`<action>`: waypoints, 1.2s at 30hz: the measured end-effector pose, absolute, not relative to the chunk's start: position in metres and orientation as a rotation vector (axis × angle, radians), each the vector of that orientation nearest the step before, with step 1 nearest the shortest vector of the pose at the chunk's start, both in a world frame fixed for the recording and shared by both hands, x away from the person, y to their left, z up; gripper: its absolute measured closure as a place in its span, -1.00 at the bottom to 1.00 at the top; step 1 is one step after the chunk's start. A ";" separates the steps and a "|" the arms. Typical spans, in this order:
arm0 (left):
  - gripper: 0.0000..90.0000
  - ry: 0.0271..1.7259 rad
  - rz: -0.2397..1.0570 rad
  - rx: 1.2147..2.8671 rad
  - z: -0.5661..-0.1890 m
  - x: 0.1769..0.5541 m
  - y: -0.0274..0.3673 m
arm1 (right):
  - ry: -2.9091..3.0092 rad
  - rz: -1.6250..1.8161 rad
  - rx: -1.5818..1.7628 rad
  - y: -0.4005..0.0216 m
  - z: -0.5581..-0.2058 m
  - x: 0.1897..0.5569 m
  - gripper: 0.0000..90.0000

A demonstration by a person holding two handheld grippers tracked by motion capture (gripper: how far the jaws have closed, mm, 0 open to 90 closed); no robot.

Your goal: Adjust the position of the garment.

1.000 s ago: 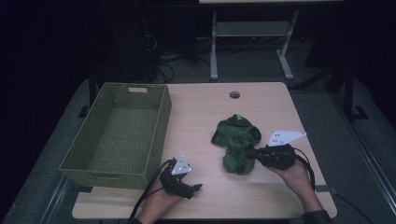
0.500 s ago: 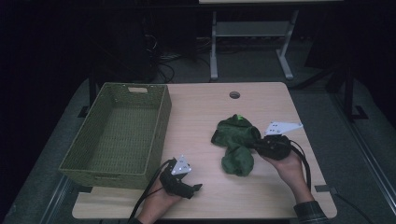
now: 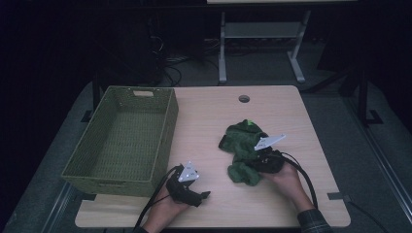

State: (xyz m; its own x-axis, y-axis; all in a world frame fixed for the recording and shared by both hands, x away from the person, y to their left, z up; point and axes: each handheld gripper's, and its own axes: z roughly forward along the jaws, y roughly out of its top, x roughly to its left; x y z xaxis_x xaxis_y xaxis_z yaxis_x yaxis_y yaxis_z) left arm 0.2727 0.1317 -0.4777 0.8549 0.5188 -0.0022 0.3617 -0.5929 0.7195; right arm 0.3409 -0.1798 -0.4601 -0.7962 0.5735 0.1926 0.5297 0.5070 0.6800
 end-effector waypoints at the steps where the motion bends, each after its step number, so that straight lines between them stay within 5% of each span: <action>1: -0.72 0.635 0.267 2.267 -0.478 0.273 0.132 | 2.682 1.181 1.002 -0.181 -0.461 0.342 1.00; 7: -0.72 0.638 0.268 2.266 -0.478 0.274 0.130 | 2.671 1.178 1.004 -0.181 -0.459 0.340 0.97; 13: -0.69 0.625 0.246 2.282 -0.474 0.278 0.125 | 2.599 1.248 1.012 -0.192 -0.442 0.338 0.56; 21: -0.67 0.603 0.248 2.268 -0.454 0.290 0.115 | 2.519 1.265 1.010 -0.203 -0.428 0.336 0.44; 36: -0.18 0.547 0.290 2.223 -0.413 0.352 0.088 | 2.388 1.260 1.108 -0.228 -0.394 0.372 0.34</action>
State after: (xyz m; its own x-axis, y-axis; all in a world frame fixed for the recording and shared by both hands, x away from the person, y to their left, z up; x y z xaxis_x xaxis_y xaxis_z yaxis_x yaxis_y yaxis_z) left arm 0.3520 0.0882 -0.4128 0.8798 0.4746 0.0269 0.2884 -0.5779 0.7634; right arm 0.3721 -0.2283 -0.3945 -0.6902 0.7094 0.1426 0.5181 0.3470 0.7818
